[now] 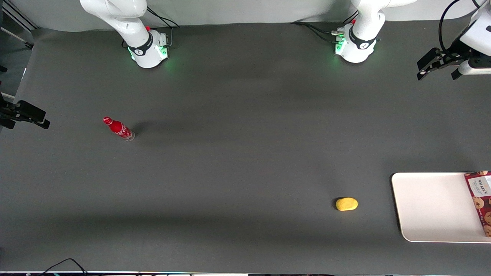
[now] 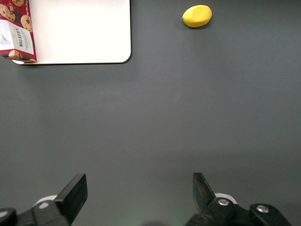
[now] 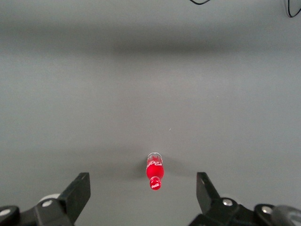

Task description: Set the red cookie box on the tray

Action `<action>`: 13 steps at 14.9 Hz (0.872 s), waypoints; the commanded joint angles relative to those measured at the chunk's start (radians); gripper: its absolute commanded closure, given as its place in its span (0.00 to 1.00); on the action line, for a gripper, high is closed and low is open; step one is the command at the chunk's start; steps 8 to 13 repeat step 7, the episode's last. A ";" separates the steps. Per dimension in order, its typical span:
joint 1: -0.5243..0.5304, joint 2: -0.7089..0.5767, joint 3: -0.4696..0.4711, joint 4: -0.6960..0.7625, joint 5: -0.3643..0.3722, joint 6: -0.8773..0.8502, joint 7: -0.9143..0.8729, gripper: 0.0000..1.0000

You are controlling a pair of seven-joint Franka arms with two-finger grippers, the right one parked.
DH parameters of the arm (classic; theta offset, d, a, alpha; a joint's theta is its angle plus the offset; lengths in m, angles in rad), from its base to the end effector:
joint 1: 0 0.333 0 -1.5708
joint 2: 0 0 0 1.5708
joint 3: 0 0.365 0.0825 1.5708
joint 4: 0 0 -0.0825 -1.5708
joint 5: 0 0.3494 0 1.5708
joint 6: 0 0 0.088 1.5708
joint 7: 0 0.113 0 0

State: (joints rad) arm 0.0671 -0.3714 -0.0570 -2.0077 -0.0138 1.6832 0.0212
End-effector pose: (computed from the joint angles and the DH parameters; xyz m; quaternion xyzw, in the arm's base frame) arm 0.3919 -0.0026 0.6535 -0.9997 0.0032 -0.0231 0.0039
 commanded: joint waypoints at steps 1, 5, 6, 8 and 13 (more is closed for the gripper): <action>-0.018 0.094 -0.001 0.112 0.012 -0.031 -0.027 0.00; -0.036 0.164 0.000 0.197 0.015 -0.036 -0.041 0.00; -0.038 0.170 0.000 0.202 0.015 -0.033 -0.041 0.00; -0.039 0.174 0.000 0.202 0.015 -0.031 -0.040 0.00; -0.039 0.174 0.000 0.202 0.015 -0.031 -0.040 0.00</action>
